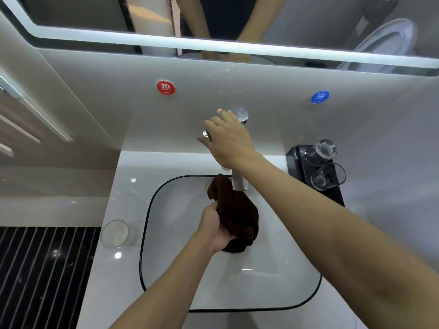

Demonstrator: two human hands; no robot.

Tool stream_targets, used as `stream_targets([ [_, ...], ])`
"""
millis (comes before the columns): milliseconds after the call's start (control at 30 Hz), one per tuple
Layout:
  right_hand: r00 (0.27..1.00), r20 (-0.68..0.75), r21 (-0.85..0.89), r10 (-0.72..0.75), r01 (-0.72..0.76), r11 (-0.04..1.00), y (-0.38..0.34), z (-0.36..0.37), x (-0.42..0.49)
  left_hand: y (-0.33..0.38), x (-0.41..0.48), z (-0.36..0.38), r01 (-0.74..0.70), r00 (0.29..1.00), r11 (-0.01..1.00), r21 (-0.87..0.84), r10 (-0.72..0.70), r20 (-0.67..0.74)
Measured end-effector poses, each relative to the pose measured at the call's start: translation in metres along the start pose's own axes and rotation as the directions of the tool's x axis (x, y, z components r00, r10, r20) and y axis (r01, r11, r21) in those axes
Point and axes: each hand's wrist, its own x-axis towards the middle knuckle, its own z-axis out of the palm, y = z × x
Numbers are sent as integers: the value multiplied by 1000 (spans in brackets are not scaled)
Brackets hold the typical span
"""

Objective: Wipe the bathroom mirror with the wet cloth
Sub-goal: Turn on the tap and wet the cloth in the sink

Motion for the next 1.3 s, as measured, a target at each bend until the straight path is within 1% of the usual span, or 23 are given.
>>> stream_targets([
  [133, 998, 62, 11, 33, -33, 999, -6, 0, -1, 1, 2, 11, -17, 999, 1000, 8, 17, 44],
  [333, 991, 124, 16, 54, -57, 998, -7, -5, 1, 1, 0, 13, 6, 999, 1000, -24, -5, 44],
  [467, 985, 158, 21, 66, -70, 997, -8, -7, 2, 0, 3, 9, -19, 999, 1000, -22, 20, 30],
  [767, 972, 213, 91, 97, -119, 989, -3, -18, 11, 0, 1, 13, -20, 999, 1000, -20, 20, 28],
  [933, 963, 244, 174, 118, -163, 971, 1, -26, 14, 0, 1, 13, -12, 1000, 1000, -28, 13, 25],
  [1067, 961, 252, 207, 114, -169, 964, 5, -30, 16, 2, 1, 15, 5, 1000, 1000, -24, -4, 15],
  [1167, 971, 209, 212, 112, -157, 965, 5, -23, 13, 2, 2, 14, -8, 1000, 1000, -4, 8, 0],
  [1300, 978, 198, 170, 67, -102, 980, 2, -26, 6, 2, 3, 14, -29, 999, 1000, -2, 29, -14],
])
